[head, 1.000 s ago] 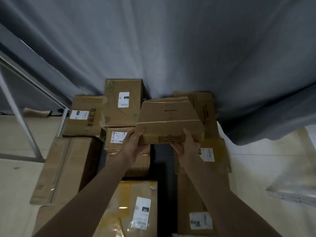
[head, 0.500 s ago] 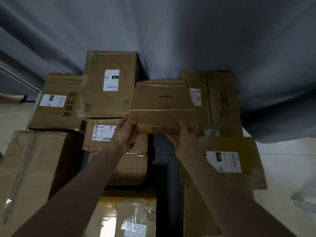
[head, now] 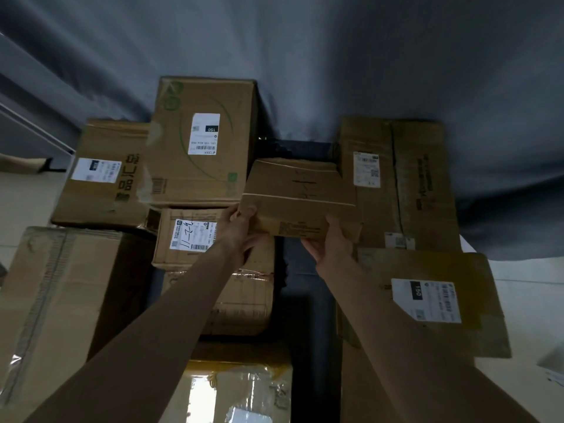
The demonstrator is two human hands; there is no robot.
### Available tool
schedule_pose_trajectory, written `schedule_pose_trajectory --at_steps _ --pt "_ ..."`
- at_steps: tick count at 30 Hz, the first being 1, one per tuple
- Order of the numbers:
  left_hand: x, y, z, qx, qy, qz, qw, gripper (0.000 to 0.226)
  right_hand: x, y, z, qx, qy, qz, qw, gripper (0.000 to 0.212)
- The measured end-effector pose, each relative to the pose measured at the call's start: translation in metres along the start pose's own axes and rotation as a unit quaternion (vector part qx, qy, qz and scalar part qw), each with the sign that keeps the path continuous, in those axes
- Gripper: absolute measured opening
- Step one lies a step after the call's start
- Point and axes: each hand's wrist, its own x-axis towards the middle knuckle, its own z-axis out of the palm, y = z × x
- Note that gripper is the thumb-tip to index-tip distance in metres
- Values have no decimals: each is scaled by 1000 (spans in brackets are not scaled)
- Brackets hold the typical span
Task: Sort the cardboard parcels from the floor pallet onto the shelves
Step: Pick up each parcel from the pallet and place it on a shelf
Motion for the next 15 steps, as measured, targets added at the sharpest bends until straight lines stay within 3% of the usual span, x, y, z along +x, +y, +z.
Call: schedule_pose_trajectory --at_steps 4,7,12,15 --pt "36 -5 12 -9 22 -2 1000 45 37 4 13 -60 34 -8 998 39" --pt "66 -11 20 -27 29 11 999 26 69 1 26 -7 3 11 1000 34" --pt "111 -32 29 0 66 63 996 28 112 0 43 38 -13 23 999 41" --pt "121 -48 33 70 88 83 990 48 126 4 45 29 -16 23 999 40"
